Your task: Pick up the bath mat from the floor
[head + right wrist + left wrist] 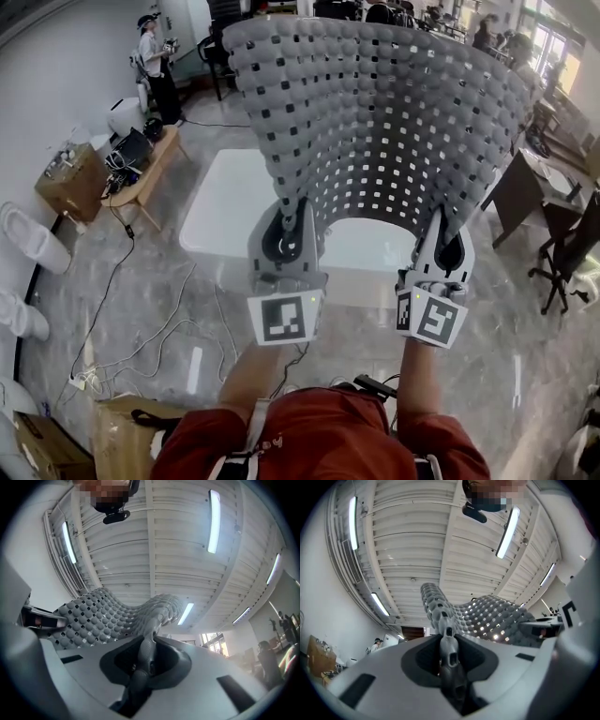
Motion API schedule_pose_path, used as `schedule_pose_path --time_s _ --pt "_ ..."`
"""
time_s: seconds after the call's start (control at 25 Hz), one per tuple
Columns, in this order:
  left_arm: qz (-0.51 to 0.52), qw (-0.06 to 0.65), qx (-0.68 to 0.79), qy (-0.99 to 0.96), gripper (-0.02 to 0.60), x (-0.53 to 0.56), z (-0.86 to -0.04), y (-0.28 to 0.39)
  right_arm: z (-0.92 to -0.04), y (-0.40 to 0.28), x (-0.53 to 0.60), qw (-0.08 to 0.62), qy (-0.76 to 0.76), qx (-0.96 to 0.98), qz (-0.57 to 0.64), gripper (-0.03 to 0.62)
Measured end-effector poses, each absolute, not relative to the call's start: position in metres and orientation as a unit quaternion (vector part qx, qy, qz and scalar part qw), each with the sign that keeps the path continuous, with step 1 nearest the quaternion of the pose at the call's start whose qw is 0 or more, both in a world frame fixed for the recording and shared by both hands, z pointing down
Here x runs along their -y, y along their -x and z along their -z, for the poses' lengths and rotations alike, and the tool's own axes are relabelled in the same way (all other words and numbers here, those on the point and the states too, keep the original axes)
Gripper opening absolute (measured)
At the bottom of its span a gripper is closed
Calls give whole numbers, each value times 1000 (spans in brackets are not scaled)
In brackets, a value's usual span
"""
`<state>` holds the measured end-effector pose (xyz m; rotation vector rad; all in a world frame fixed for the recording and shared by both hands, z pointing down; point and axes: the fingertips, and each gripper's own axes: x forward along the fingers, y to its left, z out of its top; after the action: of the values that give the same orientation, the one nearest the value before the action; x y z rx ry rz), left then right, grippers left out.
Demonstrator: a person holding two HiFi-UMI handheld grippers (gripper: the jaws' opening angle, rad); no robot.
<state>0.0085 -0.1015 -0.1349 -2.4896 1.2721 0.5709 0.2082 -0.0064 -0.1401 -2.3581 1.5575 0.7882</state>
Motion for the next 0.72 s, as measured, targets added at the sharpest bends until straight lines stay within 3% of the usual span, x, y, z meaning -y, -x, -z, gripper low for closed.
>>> schedule_pose_path --time_s 0.72 --pt "-193 134 -446 863 87 112 124 0 131 -201 16 95 803 -528 -260 51"
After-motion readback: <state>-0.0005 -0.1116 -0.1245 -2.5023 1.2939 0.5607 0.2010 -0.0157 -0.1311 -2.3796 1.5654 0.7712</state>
